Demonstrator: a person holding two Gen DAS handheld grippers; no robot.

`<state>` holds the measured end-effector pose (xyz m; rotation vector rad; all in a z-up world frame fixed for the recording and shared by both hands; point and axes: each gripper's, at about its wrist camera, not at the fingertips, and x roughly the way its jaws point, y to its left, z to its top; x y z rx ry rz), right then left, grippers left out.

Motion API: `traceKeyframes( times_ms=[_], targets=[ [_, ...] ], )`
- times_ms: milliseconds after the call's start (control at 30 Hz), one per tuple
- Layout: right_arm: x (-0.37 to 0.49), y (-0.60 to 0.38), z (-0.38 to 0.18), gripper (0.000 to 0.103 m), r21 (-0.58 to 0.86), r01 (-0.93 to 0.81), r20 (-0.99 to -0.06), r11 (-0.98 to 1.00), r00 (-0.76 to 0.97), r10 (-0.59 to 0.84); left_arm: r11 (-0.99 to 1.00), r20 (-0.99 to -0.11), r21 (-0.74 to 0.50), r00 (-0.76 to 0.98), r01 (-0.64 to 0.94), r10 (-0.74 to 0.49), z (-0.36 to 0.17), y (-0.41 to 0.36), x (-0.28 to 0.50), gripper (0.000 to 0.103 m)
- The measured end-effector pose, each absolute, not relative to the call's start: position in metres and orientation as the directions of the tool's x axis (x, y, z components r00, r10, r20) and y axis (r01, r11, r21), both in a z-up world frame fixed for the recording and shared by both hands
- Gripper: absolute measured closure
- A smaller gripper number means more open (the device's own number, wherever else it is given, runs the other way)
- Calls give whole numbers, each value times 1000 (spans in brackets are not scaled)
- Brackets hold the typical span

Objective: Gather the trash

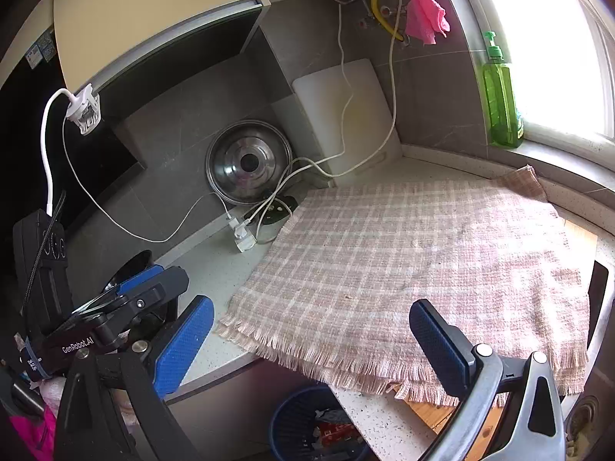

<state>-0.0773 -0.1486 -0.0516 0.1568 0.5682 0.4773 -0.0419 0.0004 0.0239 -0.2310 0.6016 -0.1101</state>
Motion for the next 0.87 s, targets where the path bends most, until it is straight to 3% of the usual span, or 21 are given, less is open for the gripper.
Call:
traceKeyframes(
  times_ms=[867],
  targets=[
    [-59,-148,-58,0,291,-380,-504,878,719,478,965,-526,-262,839,-5,-139,27,1,-33,0]
  ],
)
